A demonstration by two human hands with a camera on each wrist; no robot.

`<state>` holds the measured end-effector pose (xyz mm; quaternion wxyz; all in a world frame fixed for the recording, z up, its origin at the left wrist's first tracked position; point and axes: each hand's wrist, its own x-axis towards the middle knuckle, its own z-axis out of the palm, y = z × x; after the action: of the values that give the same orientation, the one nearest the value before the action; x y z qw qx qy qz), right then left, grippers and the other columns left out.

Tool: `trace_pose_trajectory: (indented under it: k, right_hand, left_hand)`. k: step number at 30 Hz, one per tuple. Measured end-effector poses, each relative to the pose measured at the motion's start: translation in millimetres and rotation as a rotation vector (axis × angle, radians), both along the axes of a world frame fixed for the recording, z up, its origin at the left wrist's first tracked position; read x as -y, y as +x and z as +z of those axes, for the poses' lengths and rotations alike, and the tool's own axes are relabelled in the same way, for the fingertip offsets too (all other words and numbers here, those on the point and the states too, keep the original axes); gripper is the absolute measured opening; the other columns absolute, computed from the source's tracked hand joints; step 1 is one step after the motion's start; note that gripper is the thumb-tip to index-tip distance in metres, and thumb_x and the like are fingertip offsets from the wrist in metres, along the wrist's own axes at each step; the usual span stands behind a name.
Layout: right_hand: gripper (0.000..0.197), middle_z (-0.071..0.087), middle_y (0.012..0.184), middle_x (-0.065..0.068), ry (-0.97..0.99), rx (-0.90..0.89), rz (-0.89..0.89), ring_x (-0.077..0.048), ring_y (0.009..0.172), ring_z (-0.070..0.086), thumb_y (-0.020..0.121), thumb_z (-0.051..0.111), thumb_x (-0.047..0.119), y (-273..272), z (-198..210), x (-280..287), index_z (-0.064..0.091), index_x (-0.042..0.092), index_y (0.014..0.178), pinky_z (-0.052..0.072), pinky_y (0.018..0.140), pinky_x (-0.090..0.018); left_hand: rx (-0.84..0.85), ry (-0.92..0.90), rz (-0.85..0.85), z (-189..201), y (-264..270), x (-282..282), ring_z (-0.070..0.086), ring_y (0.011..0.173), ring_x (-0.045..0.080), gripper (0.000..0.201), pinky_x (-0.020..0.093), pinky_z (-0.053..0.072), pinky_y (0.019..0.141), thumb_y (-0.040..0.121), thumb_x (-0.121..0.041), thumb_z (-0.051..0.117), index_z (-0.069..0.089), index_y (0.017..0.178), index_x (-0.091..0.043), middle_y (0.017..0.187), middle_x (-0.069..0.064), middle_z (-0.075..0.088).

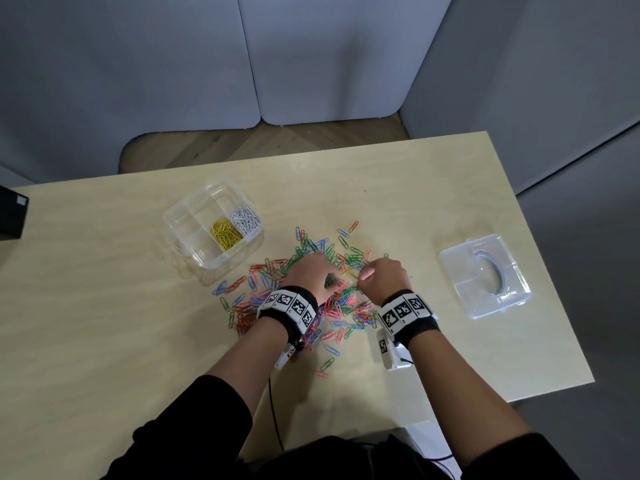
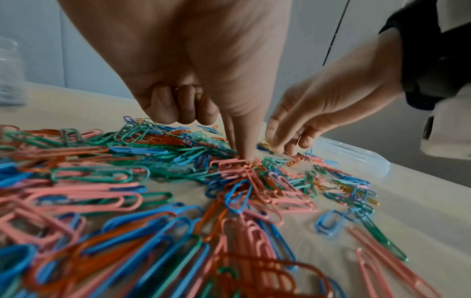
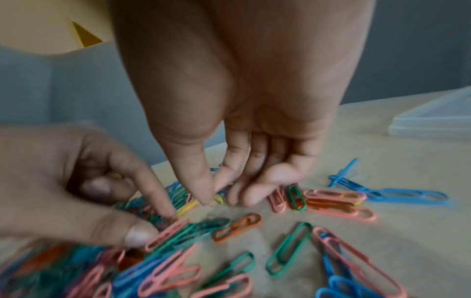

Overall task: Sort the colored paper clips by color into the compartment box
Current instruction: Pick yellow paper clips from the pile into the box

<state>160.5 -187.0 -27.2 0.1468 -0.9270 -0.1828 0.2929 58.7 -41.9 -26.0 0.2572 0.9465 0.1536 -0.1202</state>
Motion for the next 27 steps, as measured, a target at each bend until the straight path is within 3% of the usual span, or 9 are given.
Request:
trace_pose_trajectory:
  k: [3,6,9,13,15,17,20,23,27]
  right_hand:
    - [0.006,0.073,0.074,0.004,0.246,-0.098,-0.090,-0.010,0.072,0.067,0.077,0.070,0.010,6,3,11,0.075,0.012,0.078,0.052,0.073,-0.016]
    - [0.023,0.070,0.069,-0.002,0.609,-0.434,-0.367,-0.017,0.066,0.069,0.083,0.070,-0.003,7,5,20,0.068,0.002,0.106,0.059,0.069,-0.031]
    - [0.034,0.065,0.075,-0.005,0.802,-0.725,-0.507,-0.019,0.073,0.066,0.093,0.055,-0.009,6,10,19,0.057,0.004,0.124,0.057,0.071,-0.028]
    - [0.021,0.062,0.079,-0.010,0.905,-0.880,-0.622,-0.023,0.079,0.066,0.095,0.044,-0.010,7,17,15,0.061,0.003,0.096,0.057,0.074,-0.029]
    - [0.018,0.061,0.076,-0.008,0.878,-0.818,-0.533,-0.023,0.075,0.063,0.095,0.048,-0.004,8,14,10,0.060,0.006,0.086,0.055,0.068,-0.025]
    - [0.006,0.063,0.074,-0.002,0.640,-0.521,-0.205,-0.016,0.069,0.061,0.091,0.066,0.013,9,4,6,0.066,0.012,0.085,0.051,0.063,-0.020]
    - [0.018,0.067,0.081,0.005,0.310,-0.143,0.191,-0.007,0.070,0.061,0.079,0.080,0.029,5,-8,-3,0.073,0.021,0.094,0.045,0.064,-0.017]
    - [0.011,0.062,0.080,0.007,0.267,0.022,0.290,-0.008,0.071,0.057,0.083,0.076,0.026,-2,-13,-11,0.074,0.019,0.091,0.049,0.070,-0.025]
    - [0.008,0.061,0.079,0.006,0.220,0.062,0.322,-0.010,0.071,0.059,0.088,0.068,0.022,-3,-11,-12,0.072,0.018,0.082,0.053,0.071,-0.028]
  left_hand:
    - [-0.019,-0.017,-0.024,-4,2,1,0.057,0.111,0.021,0.015,0.033,0.048,0.087,0.089,-0.039,0.066,0.072,0.097,-0.027,0.109,0.000,0.062]
    - [-0.010,-0.048,-0.003,-7,4,-1,0.061,0.101,0.017,0.016,0.030,0.050,0.084,0.092,-0.034,0.064,0.070,0.098,-0.021,0.103,-0.003,0.066]
    - [0.001,-0.060,0.025,-9,3,-6,0.062,0.094,0.018,0.021,0.026,0.045,0.075,0.095,-0.035,0.059,0.067,0.101,-0.016,0.101,-0.001,0.066]
    - [0.025,-0.050,0.107,-7,-4,-21,0.064,0.086,0.018,0.024,0.029,0.050,0.074,0.092,-0.038,0.063,0.070,0.096,-0.016,0.094,-0.001,0.068]
    - [0.049,-0.042,0.142,-7,-9,-26,0.063,0.088,0.016,0.019,0.031,0.052,0.079,0.091,-0.034,0.066,0.072,0.096,-0.016,0.095,-0.002,0.069]
    - [0.086,-0.017,0.171,-7,-12,-29,0.064,0.092,0.017,0.010,0.032,0.054,0.083,0.089,-0.025,0.069,0.072,0.097,-0.020,0.099,-0.003,0.069]
    - [0.117,0.012,0.162,-8,-13,-24,0.062,0.097,0.017,0.011,0.035,0.054,0.085,0.086,-0.023,0.070,0.070,0.097,-0.025,0.101,-0.005,0.069]
    - [0.120,0.031,0.081,-7,-10,-10,0.061,0.093,0.018,0.009,0.035,0.052,0.081,0.087,-0.033,0.069,0.073,0.089,-0.026,0.093,-0.006,0.068]
    - [0.037,0.027,0.062,-11,-4,3,0.062,0.094,0.018,0.020,0.031,0.051,0.080,0.087,-0.041,0.068,0.076,0.095,-0.025,0.097,-0.004,0.070]
